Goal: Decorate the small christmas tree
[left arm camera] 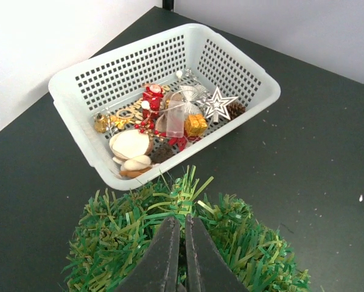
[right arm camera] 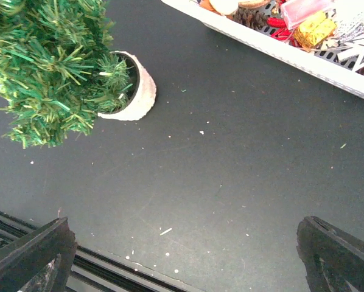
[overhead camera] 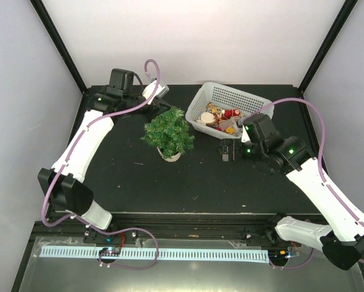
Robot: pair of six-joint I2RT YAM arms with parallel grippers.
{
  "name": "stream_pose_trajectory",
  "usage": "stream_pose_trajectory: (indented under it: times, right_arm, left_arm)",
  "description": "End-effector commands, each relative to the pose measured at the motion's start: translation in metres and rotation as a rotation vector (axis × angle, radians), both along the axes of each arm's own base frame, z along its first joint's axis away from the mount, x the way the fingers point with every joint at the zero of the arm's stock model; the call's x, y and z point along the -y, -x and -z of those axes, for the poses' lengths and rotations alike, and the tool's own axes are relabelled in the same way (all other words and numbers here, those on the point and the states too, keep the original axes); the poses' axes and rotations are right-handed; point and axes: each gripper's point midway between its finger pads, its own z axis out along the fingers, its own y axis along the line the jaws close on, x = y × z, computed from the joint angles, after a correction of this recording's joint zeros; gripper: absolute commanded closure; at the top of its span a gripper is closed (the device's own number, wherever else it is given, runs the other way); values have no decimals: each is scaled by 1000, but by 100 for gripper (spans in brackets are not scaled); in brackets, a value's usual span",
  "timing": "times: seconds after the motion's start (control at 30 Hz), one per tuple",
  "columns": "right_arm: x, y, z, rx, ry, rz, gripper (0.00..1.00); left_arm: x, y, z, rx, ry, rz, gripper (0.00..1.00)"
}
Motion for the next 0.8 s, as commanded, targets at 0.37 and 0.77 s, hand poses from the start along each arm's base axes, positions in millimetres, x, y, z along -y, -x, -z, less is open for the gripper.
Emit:
stream_pose_trajectory:
  times: [0.37, 0.77]
  right_arm:
    - [11, 8, 17, -21, 34, 22, 0]
    - [23, 15, 20, -17, 52, 54, 0]
  left_arm:
    - [36, 59, -63, 151, 68, 105, 99]
    - [68, 86, -52, 138, 49, 211, 98]
